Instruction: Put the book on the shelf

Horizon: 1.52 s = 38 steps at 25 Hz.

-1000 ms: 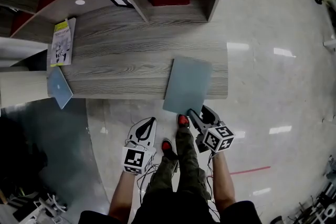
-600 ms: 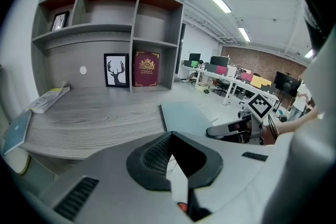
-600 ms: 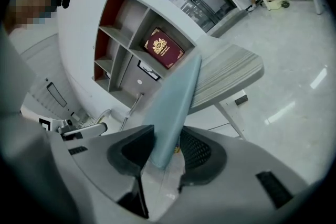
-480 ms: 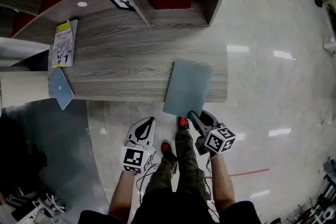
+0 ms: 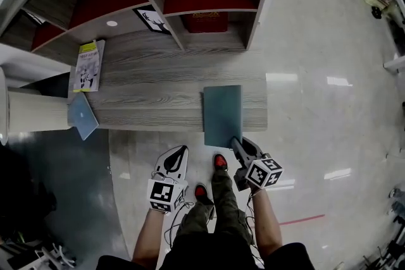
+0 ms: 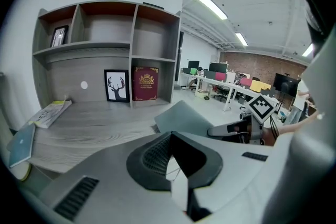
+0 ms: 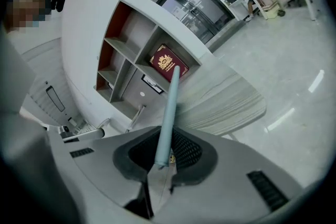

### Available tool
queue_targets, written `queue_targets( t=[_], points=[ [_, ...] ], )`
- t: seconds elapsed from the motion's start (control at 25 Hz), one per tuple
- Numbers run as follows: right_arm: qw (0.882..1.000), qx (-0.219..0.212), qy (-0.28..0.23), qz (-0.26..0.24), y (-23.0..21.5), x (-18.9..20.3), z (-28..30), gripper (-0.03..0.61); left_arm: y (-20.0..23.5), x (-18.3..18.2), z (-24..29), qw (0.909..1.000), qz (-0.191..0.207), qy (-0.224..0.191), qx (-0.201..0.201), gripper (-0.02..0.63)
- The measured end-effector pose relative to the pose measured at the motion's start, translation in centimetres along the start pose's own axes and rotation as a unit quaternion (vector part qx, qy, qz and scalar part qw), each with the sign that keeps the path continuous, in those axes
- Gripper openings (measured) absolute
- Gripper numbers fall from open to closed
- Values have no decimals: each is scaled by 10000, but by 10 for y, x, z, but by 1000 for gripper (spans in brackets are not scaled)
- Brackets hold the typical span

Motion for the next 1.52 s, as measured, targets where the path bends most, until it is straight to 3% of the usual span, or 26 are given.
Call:
queue_targets(
  t=[0.36, 0.52, 0.72, 1.2, 1.52],
  points=[
    [9946, 315, -302, -946, 31, -45, -24, 74, -10, -44, -24, 9992, 96, -399, -20, 3],
    [9914, 308, -728, -1041, 48, -78, -48, 74, -14, -68, -38, 9980, 185, -612, -26, 3],
    [9792, 291, -1363, -1474, 77, -124, -85, 74, -19, -102, -56, 9952, 291, -934, -82, 3],
    [9486, -386, -2297, -2143, 162, -184, -151, 74, -26, -173, -116, 9813, 533, -1788, -475, 3],
    [9447, -731, -2364, -2153, 196, -181, -167, 74, -26, -176, -134, 9786, 448, -1941, -521, 3]
  ],
)
Point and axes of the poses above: the fingertips, and each gripper's own axes: z forward along the fingers, y to its left, x out of its underside, the point moved 1 cm from there along -z, backward along the fingers, and after that the axes turned 6 degrees about x, right-handed, at the moved point
